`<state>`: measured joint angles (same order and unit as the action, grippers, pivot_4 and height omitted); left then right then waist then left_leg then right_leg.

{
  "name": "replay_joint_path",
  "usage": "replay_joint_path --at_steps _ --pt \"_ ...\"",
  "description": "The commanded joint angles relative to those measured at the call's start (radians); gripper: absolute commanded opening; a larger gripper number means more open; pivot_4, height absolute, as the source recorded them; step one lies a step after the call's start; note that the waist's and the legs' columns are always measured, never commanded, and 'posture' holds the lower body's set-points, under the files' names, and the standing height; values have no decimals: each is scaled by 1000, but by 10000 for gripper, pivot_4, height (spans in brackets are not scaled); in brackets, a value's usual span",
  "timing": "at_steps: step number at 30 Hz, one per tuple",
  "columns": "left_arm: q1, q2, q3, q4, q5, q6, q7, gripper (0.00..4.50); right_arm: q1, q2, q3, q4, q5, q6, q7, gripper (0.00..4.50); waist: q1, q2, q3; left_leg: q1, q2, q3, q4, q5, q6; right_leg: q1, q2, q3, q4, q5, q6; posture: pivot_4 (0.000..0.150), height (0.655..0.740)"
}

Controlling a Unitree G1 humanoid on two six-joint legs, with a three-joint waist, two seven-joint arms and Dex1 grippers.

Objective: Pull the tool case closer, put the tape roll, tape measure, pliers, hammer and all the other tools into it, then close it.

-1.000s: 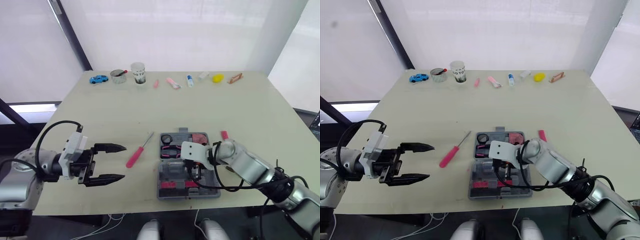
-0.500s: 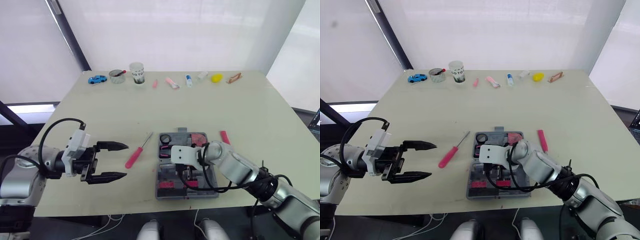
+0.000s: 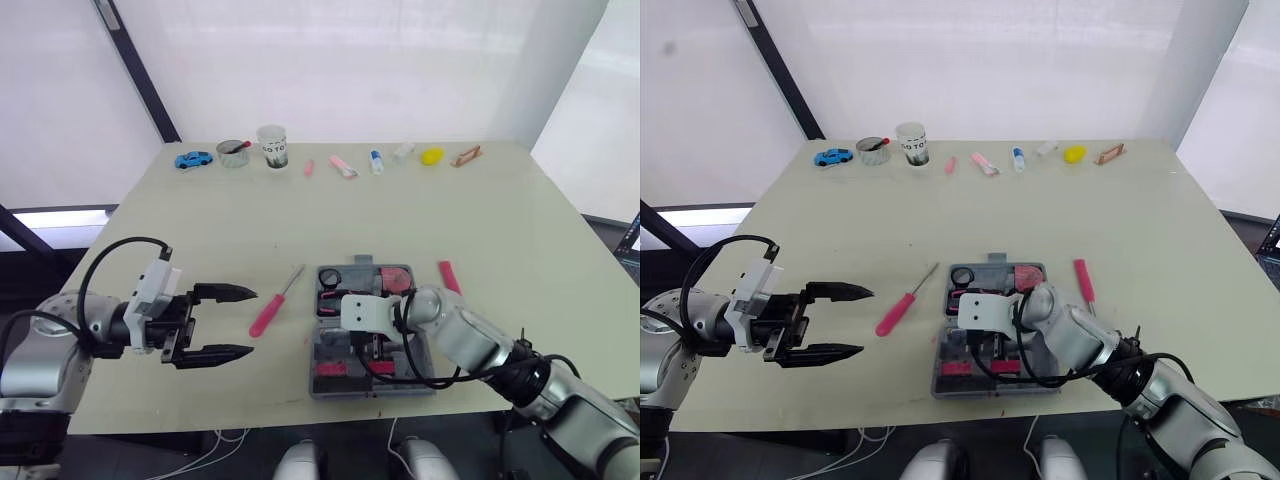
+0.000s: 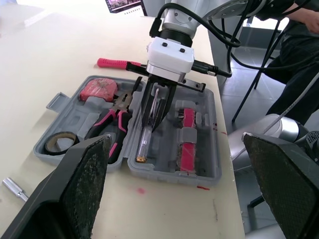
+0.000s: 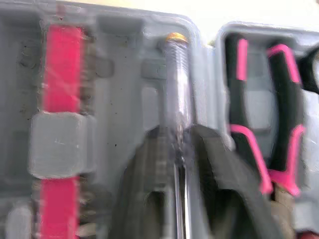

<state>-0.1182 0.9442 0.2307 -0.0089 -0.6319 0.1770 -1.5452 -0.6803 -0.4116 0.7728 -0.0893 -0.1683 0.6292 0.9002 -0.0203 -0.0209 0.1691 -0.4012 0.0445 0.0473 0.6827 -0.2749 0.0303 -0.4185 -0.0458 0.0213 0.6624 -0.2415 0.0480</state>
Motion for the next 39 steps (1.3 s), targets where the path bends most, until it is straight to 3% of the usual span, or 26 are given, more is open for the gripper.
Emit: replay_joint_path --at_steps 1,13,15,17,18,39 --pt "2 5 18 -22 -16 4 -23 45000 -11 -1 -59 -4 -20 -45 -28 22415 1 0 0 0 0 0 0 0 0 0 0 0 0 0 0 1500 7400" --pt "-13 -3 10 -9 -11 0 -24 45000 57 -23 -170 -74 59 -70 29 22415 5 0 0 -1 0 0 -1 0 0 0 0 0 -1 0 0 1500 7400" --pt "-14 -5 9 -5 -10 -3 -26 45000 66 -27 -171 -70 53 -78 27 14632 5 0 0 -1 0 0 -1 0 0 0 0 0 -1 0 0 1500 7400" --pt "-15 -5 9 -4 -10 -3 -28 45000 73 -27 -169 -68 50 -80 28 3271 5 0 0 -1 0 0 -1 0 0 0 0 0 -1 0 0 1500 7400" --pt "-15 -5 9 -4 -10 -3 -29 45000 75 -24 -170 -66 51 -81 29 542 5 0 0 -1 0 0 -1 0 0 0 0 0 -1 0 0 1500 7400" --pt "-12 1 14 28 -6 -29 -48 45000 160 -4 -139 133 9 -171 19 542 3 -1 0 2 0 1 -1 0 0 2 0 0 0 0 0 1500 7400"
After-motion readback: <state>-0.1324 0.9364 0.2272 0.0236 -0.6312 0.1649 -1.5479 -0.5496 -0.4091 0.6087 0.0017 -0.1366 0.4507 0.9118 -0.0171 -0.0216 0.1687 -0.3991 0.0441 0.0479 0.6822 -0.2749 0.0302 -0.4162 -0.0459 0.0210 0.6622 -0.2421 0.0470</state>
